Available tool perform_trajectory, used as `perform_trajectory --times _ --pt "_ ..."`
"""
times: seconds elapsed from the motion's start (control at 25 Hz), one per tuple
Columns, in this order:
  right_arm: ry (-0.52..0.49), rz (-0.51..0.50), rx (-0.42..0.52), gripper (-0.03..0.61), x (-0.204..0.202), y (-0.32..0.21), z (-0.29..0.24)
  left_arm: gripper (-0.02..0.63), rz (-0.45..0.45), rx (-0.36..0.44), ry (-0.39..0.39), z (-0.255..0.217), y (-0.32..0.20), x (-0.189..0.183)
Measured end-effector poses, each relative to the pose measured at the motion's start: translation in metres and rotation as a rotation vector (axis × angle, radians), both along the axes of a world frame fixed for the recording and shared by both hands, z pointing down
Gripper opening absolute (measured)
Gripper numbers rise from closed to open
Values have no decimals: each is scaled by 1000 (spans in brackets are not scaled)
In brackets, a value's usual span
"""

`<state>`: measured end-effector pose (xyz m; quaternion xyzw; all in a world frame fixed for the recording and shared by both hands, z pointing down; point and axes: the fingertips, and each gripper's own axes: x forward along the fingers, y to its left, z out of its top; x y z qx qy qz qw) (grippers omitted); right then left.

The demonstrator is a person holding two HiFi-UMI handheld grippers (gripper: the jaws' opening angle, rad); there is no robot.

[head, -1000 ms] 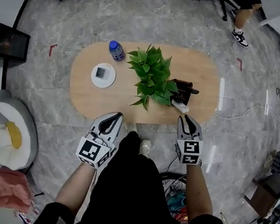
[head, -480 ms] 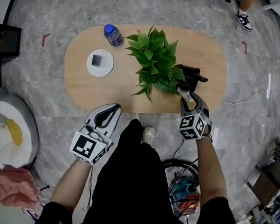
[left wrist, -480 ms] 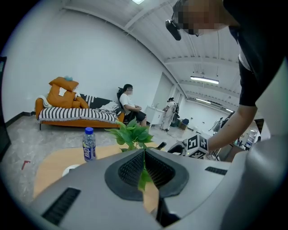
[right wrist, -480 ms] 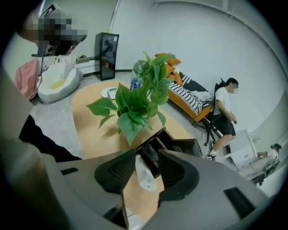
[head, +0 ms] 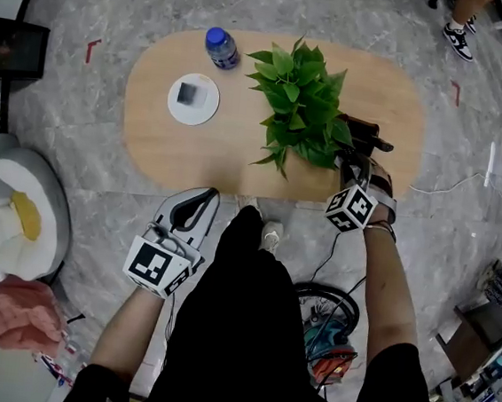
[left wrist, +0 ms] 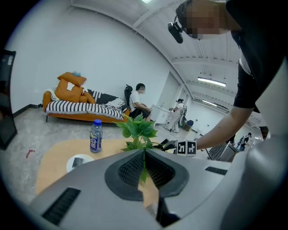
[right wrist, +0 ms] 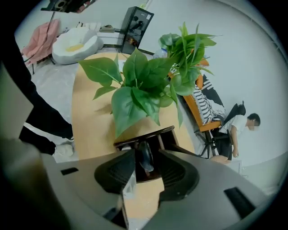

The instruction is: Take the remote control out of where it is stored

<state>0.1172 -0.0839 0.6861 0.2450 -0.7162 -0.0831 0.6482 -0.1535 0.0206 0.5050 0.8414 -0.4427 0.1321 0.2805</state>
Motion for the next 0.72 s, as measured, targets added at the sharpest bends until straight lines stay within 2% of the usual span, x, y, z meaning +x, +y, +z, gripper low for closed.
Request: perform_trajectory --times 0.4,0.56,0.72 --pt "116 -98 -62 141 -6 -10 24 15 -9 -8 25 1 4 6" --pt "161 -68 -88 133 1 -9 29 15 -13 -6 24 -2 7 7" --pt "139 -46 -68 103 2 -6 16 15 -12 -3 24 -5 11 8"
